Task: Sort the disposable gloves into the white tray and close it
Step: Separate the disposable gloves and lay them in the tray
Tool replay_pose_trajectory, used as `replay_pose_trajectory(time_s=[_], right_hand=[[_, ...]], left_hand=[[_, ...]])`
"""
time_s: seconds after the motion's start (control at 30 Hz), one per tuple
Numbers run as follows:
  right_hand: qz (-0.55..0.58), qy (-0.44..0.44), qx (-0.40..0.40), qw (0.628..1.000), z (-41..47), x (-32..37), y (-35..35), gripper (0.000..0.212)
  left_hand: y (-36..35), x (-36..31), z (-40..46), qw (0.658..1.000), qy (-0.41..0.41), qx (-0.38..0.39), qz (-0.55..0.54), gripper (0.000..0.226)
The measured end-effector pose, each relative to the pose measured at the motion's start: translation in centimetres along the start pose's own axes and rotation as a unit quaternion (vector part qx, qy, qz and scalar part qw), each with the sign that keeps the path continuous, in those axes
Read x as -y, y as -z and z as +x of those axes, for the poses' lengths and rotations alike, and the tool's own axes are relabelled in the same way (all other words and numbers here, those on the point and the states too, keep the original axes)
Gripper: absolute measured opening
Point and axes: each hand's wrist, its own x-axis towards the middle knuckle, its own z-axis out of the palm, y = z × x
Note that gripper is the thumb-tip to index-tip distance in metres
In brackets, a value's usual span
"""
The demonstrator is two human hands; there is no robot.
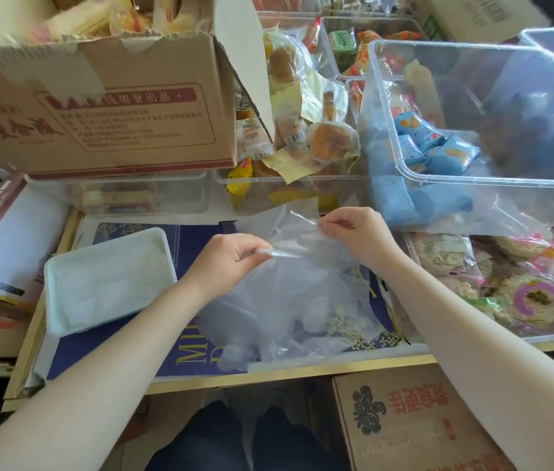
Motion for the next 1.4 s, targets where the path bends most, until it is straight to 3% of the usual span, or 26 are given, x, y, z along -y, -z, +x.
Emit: replay_pose_trajectory(time_s=[0.13, 0.2, 0.3, 0.4, 0.47, 0.53, 0.57, 0.63, 0.77, 0.87, 0.97, 1.1, 1.17, 1.23, 1.4], right_hand=[[-0.114, -0.034, -0.028, 0.992, 0.6, -0.9, -1.5, 0.023], [-0.110, -0.019, -0.037, 0.993, 0.6, -0.1, -1.9, 0.032], [0.011, 0.068, 0.079, 0.994, -0.3, 2.5, -1.6, 0.044], [-0.026, 0.137, 0.141, 0.980, -0.9, 4.4, -1.7, 0.055], [-0.018, 0.132, 0.108, 0.985, -0.5, 4.9, -1.9, 0.034], [0.062, 0.107, 0.082, 0.989, -0.2, 5.1, -1.7, 0.008], [0.089, 0.098, 0.064, 0.989, -0.1, 5.1, -1.5, 0.010], [0.110, 0.082, 0.025, 0.990, 0.2, 4.6, -0.8, 0.016], [0.126, 0.042, -0.033, 0.991, 0.4, 3.6, 1.0, 0.015], [0.140, 0.041, -0.041, 0.988, 0.1, 3.9, 2.4, 0.012], [0.073, 0.098, 0.037, 0.992, -1.1, 5.5, 3.8, 0.011], [-0.003, 0.157, 0.232, 0.960, -3.4, 8.7, 4.1, 0.014], [0.000, 0.156, 0.271, 0.950, -4.0, 9.5, 3.2, 0.012], [0.013, 0.172, 0.222, 0.960, -3.9, 9.6, 2.1, 0.008], [-0.034, 0.231, -0.010, 0.972, -3.2, 8.9, 0.0, 0.006]], left_hand=[[1.7, 0.3, -1.7, 0.997, -0.060, -0.024, 0.044, 0.041], [2.4, 0.4, -2.5, 0.997, -0.058, -0.016, 0.041, 0.042], [3.0, 0.2, -2.9, 0.998, -0.055, -0.010, 0.034, 0.032], [3.5, -0.5, -3.0, 0.997, -0.063, -0.015, 0.032, 0.027], [3.6, -1.2, -3.1, 0.997, -0.072, -0.014, 0.033, 0.025], [3.5, -1.4, -3.3, 0.996, -0.078, -0.015, 0.034, 0.030], [3.4, -1.3, -3.4, 0.996, -0.076, -0.017, 0.039, 0.031], [3.4, -0.8, -3.8, 0.997, -0.044, -0.039, 0.058, 0.024], [4.3, 0.4, -4.5, 0.979, 0.095, -0.150, 0.098, 0.014], [5.5, 0.9, -4.2, 0.965, 0.181, -0.154, 0.110, 0.015], [6.3, 0.8, -3.2, 0.957, 0.224, -0.148, 0.113, 0.018], [6.5, -1.2, -1.1, 0.955, 0.185, -0.202, 0.115, 0.022], [6.0, -2.2, -0.2, 0.960, 0.162, -0.203, 0.103, 0.023], [5.2, -3.2, 0.4, 0.969, 0.146, -0.188, 0.064, 0.025], [3.2, -6.1, -0.7, 0.989, 0.068, -0.124, -0.054, 0.030]])
